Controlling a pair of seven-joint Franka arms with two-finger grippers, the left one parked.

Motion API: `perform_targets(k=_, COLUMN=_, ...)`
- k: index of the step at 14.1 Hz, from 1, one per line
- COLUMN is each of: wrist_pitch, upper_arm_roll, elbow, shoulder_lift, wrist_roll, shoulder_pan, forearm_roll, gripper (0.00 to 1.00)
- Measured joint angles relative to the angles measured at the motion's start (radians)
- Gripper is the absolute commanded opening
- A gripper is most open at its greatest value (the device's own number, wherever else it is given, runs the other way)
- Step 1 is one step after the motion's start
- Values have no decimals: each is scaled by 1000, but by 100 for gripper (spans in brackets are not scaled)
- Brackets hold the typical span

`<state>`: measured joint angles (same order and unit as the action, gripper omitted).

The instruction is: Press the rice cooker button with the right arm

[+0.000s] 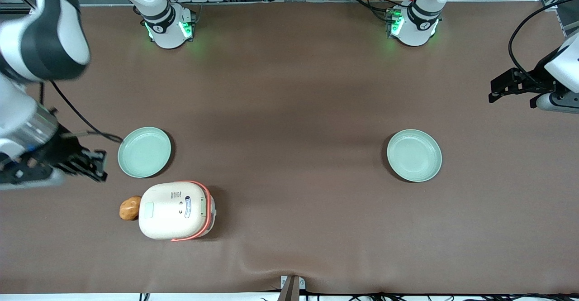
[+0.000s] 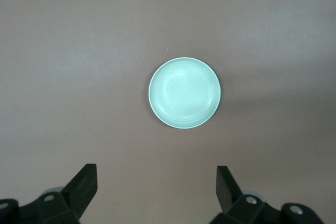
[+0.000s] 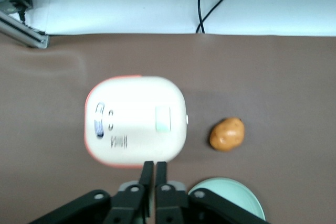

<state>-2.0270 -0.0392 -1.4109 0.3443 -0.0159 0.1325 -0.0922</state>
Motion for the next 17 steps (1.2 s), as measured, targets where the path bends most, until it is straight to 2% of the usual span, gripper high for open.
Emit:
perform_targets(k=8, wrist_pitch=-183, upper_arm_roll=0, elbow=-1, shoulder_lift=169, wrist_roll=0, shoulder_pan=30, forearm_roll=1, gripper=6)
perform_targets(k=17, wrist_pitch=-194, upper_arm_roll=-1, elbow=-12, shoulder_lift=245, wrist_roll=0, shoulder_pan=31, forearm_roll=1, gripper=8)
